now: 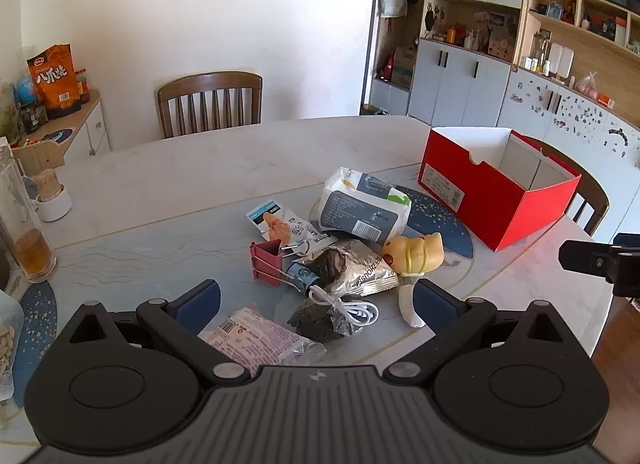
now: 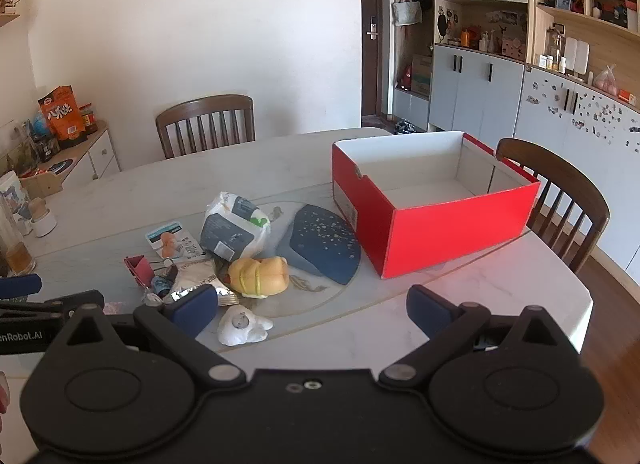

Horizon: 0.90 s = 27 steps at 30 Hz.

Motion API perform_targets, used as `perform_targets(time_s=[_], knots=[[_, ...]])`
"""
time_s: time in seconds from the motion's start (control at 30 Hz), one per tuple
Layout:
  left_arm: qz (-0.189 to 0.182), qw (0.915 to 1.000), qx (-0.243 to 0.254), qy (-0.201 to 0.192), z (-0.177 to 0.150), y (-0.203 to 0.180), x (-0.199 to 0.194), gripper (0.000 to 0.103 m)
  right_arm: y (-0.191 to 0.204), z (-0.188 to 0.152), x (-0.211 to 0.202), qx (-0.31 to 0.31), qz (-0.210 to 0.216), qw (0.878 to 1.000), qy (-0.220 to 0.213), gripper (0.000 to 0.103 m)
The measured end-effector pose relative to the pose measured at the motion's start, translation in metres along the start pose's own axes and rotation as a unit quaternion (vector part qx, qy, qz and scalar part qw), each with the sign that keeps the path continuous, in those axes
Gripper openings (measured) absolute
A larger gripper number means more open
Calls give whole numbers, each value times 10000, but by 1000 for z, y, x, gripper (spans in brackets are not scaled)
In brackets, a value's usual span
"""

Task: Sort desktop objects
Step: 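Reach the left tool to the pink-printed snack bag while the right tool reaches the white figurine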

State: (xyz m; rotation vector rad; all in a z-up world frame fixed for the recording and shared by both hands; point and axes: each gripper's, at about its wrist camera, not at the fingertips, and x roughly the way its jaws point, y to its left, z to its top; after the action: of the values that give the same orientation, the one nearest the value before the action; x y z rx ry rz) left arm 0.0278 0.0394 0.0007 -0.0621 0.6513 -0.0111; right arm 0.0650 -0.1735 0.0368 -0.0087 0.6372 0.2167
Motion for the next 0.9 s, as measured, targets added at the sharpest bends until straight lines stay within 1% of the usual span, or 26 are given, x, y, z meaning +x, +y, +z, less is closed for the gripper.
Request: perform_targets(time_s=[0.27,0.43,0.5,0.7,0.83,0.9], knots=[[9,9999,48,-94,-4,10,-2,103,13,-1,6,-113,115,9999,17,101],[-101,9998,-6,-185,-6,20,-4,103,23,-3,10,-232,137,9996,28,101],[-124,9998,28,-149,-7,22,-2,103,25,-5,13,-233,152,9996,63,101],[-29,9997,247,75,-17,25,7,103,33,-10,23,-283,260,9991,157,101],[12,9993,333,147,-24,26,12,103,39,-14,31,-414,341,9983,248,101],[90,9990,397,159,-26,26,16,103,40,-14,37,-454,383,9978,290,100]])
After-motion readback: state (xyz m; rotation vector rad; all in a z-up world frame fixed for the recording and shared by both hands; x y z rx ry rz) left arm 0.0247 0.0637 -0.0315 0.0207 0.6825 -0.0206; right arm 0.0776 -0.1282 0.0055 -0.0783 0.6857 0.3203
